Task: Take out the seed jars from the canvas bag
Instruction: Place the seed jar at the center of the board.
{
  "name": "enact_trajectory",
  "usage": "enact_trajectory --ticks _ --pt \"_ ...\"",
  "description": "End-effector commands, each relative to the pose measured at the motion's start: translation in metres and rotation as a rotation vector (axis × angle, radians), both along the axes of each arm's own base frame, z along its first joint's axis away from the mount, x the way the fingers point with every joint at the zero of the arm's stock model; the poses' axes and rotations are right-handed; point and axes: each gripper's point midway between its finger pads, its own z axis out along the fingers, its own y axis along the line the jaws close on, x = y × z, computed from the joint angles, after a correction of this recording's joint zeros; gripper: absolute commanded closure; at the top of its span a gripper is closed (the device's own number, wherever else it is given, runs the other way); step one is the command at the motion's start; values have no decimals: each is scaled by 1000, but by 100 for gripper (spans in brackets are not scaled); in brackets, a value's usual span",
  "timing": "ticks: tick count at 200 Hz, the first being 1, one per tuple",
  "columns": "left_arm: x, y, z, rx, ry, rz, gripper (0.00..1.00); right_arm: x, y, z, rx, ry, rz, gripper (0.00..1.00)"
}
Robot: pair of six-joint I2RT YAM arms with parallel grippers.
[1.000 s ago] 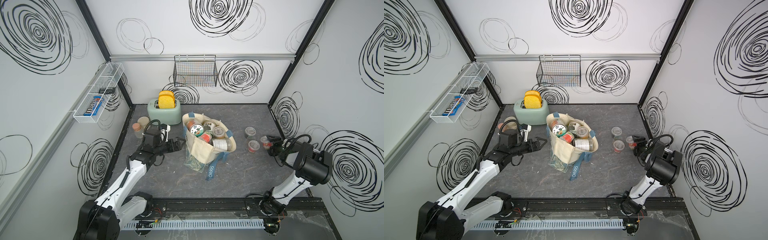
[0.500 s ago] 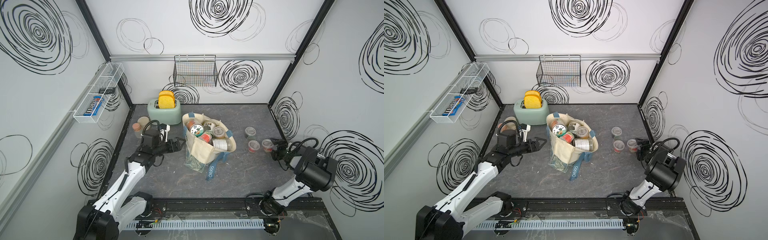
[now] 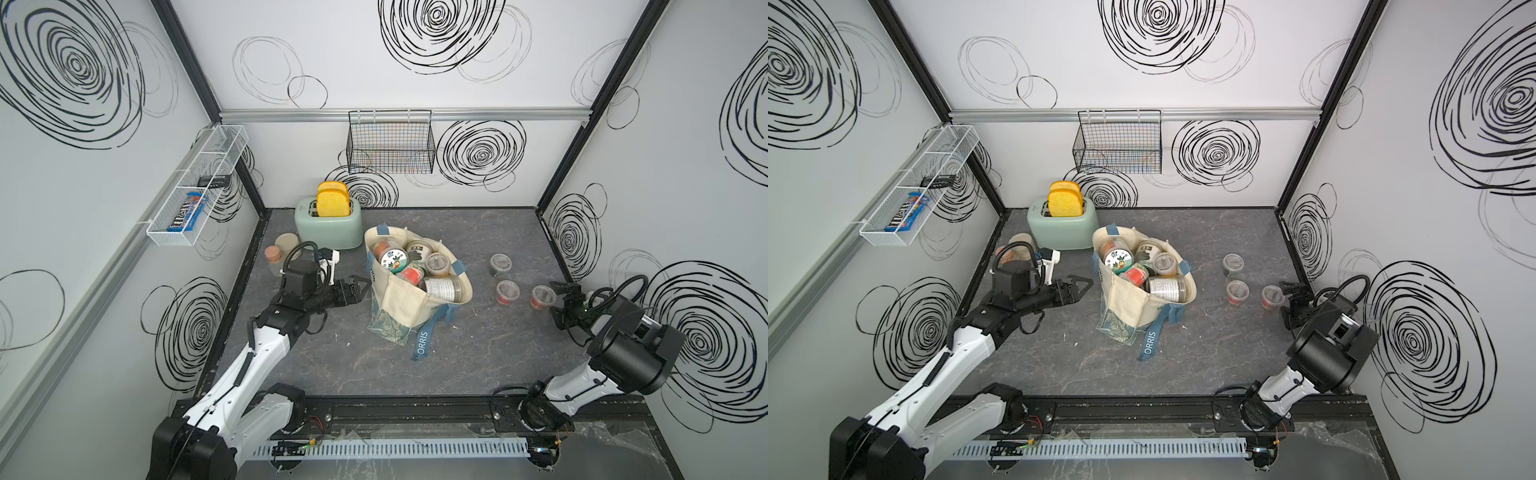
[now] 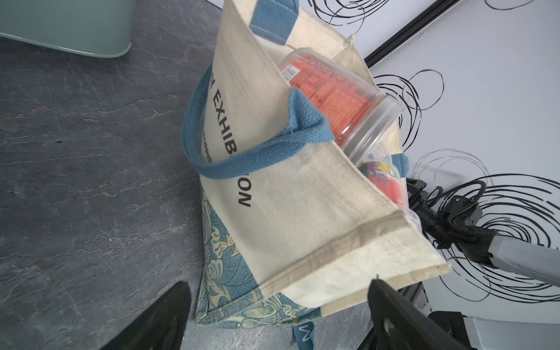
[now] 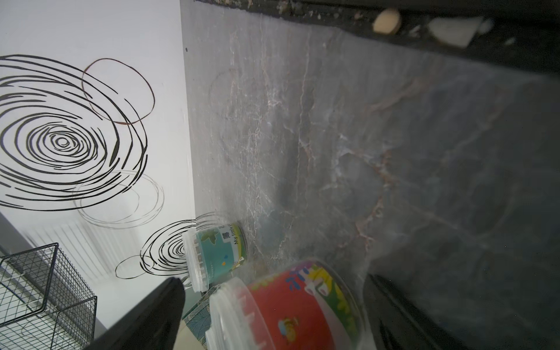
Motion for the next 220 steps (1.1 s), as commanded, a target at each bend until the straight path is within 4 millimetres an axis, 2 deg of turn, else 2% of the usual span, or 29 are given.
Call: enact_trajectory --ticks 1,29,50,108,149,167,191,220 --pt "0 1 5 -23 -18 4 4 -44 16 -41 71 211 -40 3" --pt "0 1 3 -20 -15 3 4 -35 19 -15 43 107 -22 3" --pt "1 0 1 -22 -12 3 4 -29 23 -3 15 78 -9 2" --pt "3 1 -1 -25 -7 6 4 -1 39 -5 -5 86 12 30" --pt "1 -2 2 -35 -3 4 4 31 44 -1 1 66 41 31" --pt "-1 -3 7 -35 -8 0 4 31 45 5 -11 79 51 29" --pt "-7 -6 21 -34 -20 -23 4 23 40 32 -117 83 58 23" --pt "-18 -7 40 -9 -35 -46 0 23 48 88 -202 -13 110 16"
